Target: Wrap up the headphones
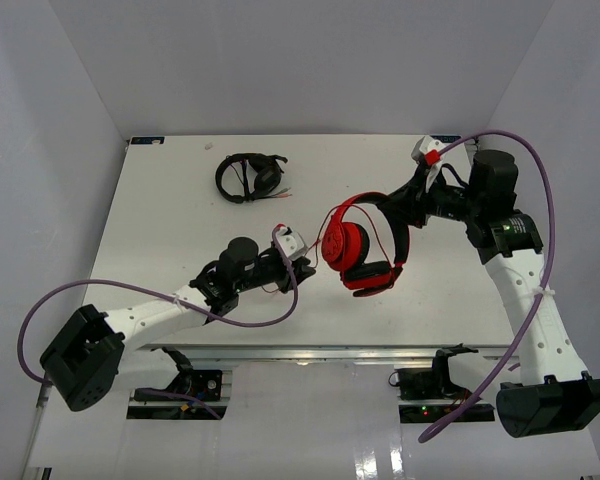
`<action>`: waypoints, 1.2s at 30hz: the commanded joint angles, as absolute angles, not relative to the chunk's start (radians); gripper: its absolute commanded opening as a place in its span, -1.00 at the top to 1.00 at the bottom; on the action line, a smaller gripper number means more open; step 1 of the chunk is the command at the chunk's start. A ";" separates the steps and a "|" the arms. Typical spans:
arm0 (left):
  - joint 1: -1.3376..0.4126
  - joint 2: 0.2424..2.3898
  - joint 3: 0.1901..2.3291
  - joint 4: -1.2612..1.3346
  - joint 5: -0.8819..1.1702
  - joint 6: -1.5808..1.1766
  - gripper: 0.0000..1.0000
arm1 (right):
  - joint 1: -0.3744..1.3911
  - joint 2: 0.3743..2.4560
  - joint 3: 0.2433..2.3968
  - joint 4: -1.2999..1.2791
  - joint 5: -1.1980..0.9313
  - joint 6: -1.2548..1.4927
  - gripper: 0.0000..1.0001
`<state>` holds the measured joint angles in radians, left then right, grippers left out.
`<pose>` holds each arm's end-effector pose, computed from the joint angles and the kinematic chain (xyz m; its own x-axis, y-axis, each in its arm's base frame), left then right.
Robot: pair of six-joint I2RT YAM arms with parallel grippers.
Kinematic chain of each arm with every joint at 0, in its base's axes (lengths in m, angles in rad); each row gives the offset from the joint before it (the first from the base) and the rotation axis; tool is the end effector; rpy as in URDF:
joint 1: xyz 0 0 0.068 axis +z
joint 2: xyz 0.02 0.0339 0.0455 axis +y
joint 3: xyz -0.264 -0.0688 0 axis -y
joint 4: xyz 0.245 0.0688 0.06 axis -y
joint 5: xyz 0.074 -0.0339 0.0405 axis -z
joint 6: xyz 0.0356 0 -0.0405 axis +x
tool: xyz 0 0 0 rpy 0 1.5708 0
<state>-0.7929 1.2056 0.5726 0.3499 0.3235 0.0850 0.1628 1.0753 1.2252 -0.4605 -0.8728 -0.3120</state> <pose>0.1760 -0.1947 0.2334 -0.1198 0.2363 -0.9643 0.9031 0.4294 -0.0070 0.2127 0.0626 0.4121 -0.0341 -0.2055 -0.9781 -0.8768 0.4758 -0.0694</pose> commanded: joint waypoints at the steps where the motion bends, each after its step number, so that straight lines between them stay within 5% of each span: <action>1: -0.788 1.206 0.525 0.535 0.371 0.035 0.16 | 0.139 1.072 1.282 -0.416 -0.917 -0.215 0.85; 18: -0.787 1.172 0.469 0.433 0.198 0.325 0.11 | 0.120 1.081 1.292 -0.388 -0.954 -0.155 0.85; 21: -0.787 1.201 0.471 0.469 0.171 0.382 0.48 | 0.120 1.077 1.284 -0.383 -0.963 -0.146 0.85; 26: -0.787 1.250 0.495 0.491 0.135 0.399 0.77 | 0.118 1.067 1.279 -0.382 -0.976 -0.137 0.85; 36: -0.788 1.247 0.444 0.538 0.214 0.369 0.91 | 0.106 1.064 1.280 -0.378 -0.991 -0.119 0.85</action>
<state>-0.7929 1.2717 0.4704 0.5067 0.1747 0.3829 0.1142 1.0897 1.2346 -0.4385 -0.9355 -0.1817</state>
